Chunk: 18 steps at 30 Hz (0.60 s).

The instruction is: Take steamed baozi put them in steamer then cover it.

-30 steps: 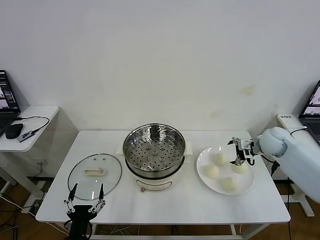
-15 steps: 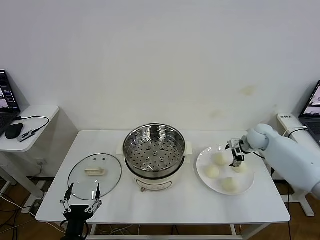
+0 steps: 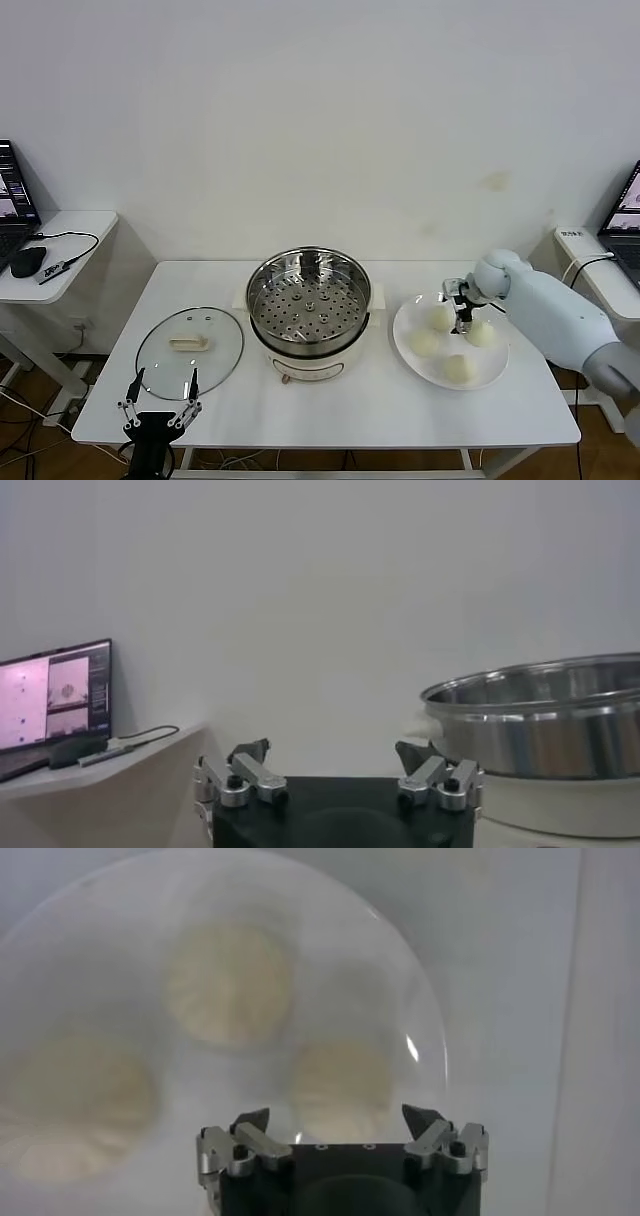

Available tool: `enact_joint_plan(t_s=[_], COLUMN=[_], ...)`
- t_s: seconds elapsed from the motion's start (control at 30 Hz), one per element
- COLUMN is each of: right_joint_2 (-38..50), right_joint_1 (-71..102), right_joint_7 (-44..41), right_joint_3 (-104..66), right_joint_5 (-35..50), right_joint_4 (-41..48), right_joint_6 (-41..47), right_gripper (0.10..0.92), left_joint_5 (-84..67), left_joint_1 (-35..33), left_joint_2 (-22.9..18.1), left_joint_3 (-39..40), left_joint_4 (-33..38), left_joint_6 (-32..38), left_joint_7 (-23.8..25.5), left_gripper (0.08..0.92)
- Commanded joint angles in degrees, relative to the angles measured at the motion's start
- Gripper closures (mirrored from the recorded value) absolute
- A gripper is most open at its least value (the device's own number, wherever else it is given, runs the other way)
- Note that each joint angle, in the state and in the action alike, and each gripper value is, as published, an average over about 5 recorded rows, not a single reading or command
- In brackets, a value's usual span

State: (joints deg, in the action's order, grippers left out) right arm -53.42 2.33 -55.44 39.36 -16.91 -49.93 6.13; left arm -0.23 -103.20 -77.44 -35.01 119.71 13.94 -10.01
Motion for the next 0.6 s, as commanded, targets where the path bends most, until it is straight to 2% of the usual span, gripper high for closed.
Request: enact_joint_plan(t_s=[0.03,0.37,0.6], right_joint_2=[-2.9,-3.0,-1.3], right_joint_1=[-0.3,0.3,-1.1], right_joint_7=[0.3,0.1,-2.1], right_joint_3=[0.4,-0.2,0.8], right_joint_5=[-0.7,-1.7,-0.6], right_joint_4=[3.4,3.5,1.7], right_joint_6=[0.0,0.6,0.6], right_gripper=[0.243,0.406,0.439], left_joint_5=[0.0,0.1,0.1], left_joint_1=[0.0,-0.2,-0.3], left_joint_2=[0.0,-0.1,-0.1], left_joint_3=[-0.1,0.0,-0.2], left_joint_4=[0.0,0.2,0.5], left_joint_6=[0.0,0.1,0.1], left_joint_7=[0.0,0.0,0.0], left_gripper=[0.177,0.177,0.177])
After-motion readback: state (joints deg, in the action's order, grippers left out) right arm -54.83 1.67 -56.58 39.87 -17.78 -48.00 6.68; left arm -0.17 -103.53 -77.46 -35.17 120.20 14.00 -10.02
